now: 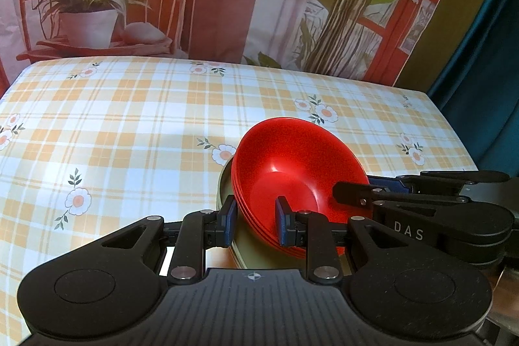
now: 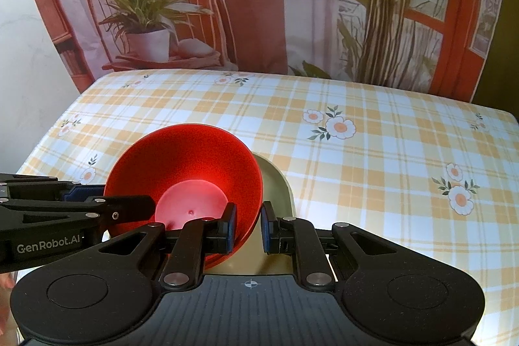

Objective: Organize plates and bowls
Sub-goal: 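Lower the red bowl stack onto the green plates with both grippers, then open both grippers and pull them back from the bowls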

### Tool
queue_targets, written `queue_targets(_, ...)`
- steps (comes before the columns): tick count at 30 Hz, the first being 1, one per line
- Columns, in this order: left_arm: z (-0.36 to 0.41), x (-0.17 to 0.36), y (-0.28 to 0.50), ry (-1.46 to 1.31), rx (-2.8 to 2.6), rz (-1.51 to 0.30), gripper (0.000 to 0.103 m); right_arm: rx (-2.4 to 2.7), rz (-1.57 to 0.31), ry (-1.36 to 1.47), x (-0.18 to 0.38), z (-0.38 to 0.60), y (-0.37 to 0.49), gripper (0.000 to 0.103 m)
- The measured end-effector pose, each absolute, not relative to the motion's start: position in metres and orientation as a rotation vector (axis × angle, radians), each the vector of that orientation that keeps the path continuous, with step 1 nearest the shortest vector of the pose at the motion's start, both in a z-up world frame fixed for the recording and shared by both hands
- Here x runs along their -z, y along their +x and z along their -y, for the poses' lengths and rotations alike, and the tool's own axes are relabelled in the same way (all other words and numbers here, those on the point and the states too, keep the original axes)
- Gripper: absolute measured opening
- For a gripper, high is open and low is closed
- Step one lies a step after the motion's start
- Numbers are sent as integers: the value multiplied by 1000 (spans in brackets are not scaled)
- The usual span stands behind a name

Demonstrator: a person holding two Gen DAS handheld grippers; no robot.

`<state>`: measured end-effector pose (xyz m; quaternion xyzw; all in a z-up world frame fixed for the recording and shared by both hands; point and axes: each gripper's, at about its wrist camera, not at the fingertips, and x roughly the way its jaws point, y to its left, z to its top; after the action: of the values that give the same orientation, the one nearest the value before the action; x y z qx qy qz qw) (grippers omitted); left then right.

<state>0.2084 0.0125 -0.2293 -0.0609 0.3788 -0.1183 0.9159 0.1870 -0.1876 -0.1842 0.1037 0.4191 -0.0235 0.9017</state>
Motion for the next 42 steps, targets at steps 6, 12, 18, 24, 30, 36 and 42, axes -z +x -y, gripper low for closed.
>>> queue_targets(6, -11, 228, 208, -120, 240, -778, 27, 47, -865, 216, 184, 187, 187, 18)
queue_targets(12, -11, 223, 204, -117, 248, -768, 37, 51, -851, 209, 178, 187, 183, 21)
queue_targets(18, -10, 212, 197, -106, 247, -743, 41, 67, -824, 194, 163, 191, 173, 30)
queue_targets(24, -5, 193, 185, -93, 263, -695, 44, 91, -782, 185, 143, 199, 159, 41)
queue_targets(30, 1, 173, 169, -73, 263, -648, 49, 114, -736, 180, 122, 206, 143, 53)
queue_targets(36, 3, 139, 142, -37, 239, -559, 63, 141, -674, 169, 91, 213, 121, 71)
queue_targets(42, -5, 99, 107, -13, 192, -450, 88, 164, -591, 145, 49, 218, 91, 95)
